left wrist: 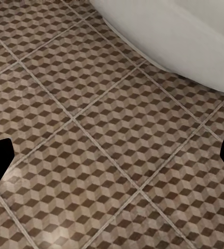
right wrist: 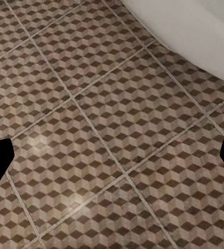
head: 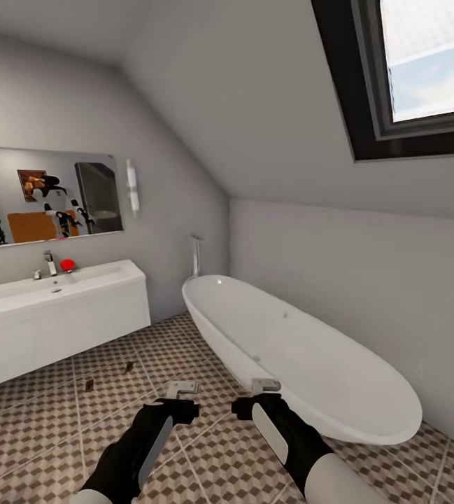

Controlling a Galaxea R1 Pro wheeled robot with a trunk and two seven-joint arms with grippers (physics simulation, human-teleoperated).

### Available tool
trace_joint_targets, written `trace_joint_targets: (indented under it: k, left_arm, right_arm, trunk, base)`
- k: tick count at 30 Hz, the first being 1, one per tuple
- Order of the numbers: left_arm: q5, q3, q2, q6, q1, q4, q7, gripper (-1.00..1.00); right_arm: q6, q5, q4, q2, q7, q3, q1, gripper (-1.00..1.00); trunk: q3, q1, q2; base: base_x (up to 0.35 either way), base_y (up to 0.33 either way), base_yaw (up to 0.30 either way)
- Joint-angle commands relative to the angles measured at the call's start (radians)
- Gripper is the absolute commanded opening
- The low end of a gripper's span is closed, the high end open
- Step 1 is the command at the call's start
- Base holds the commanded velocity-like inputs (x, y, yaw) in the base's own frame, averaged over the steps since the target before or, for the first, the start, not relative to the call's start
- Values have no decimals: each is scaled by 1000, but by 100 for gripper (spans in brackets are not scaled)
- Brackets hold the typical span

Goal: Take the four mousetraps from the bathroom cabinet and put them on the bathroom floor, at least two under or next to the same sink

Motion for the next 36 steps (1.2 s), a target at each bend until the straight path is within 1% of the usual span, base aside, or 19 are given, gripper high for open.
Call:
trace_joint_targets:
  k: [1,16,36]
  left_arm:
    - [11,-2,1,4,0,-1,9,100]
    - [10,-2,0,4,0,2,9,100]
    - [9,-4,0,4,0,4,9,100]
  right_arm:
    - [2,-10,-1,-1,-10,5,-1,100]
    - [1,-12,-1,-1,-10,4,0,100]
    - [1,-12,1,-1,-10,4,0,100]
  trunk:
    - [0,0,-1]
    - [14,0,-1]
    - [34,0,-1]
  base:
    - [0,0,-153]
    - [0,0,-201]
    - [0,0,-235]
